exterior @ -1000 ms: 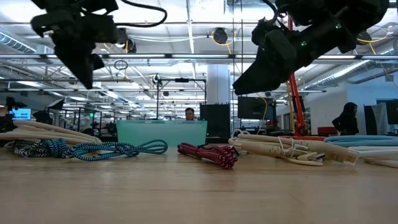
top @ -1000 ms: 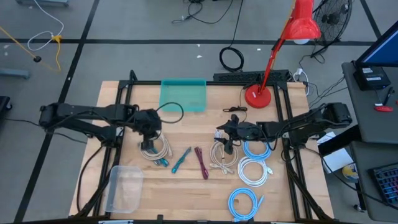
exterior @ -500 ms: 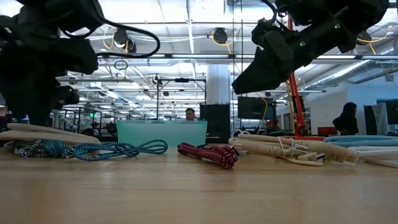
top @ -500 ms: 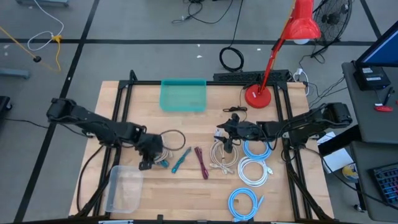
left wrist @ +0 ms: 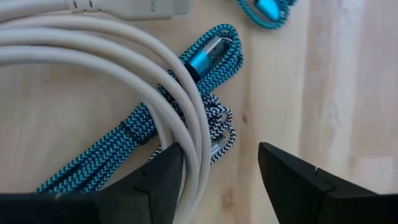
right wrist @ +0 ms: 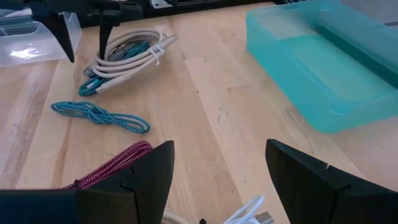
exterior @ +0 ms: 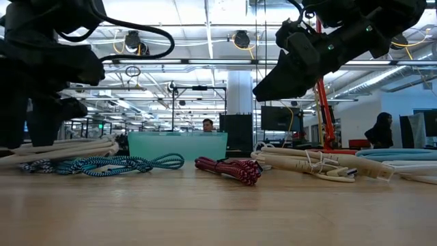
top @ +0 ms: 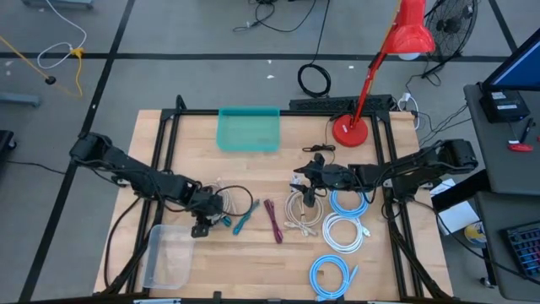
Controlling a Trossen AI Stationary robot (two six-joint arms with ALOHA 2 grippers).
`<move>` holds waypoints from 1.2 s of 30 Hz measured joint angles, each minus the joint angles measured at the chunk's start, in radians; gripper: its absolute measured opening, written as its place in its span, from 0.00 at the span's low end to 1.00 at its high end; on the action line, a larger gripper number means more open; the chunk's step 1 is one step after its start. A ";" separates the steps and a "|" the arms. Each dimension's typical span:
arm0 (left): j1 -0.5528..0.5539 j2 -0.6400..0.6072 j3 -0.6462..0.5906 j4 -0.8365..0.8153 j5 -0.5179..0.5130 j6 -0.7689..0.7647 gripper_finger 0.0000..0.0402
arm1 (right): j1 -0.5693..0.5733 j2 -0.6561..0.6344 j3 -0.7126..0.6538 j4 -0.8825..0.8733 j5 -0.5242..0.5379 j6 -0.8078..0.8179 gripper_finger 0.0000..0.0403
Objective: Pick & Place USB Port
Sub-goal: Put the left brown HDMI cable into the green bin
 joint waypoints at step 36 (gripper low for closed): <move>0.037 -0.114 0.263 -0.125 -0.493 0.029 0.02 | 0.000 0.000 -0.001 0.007 -0.003 0.000 0.61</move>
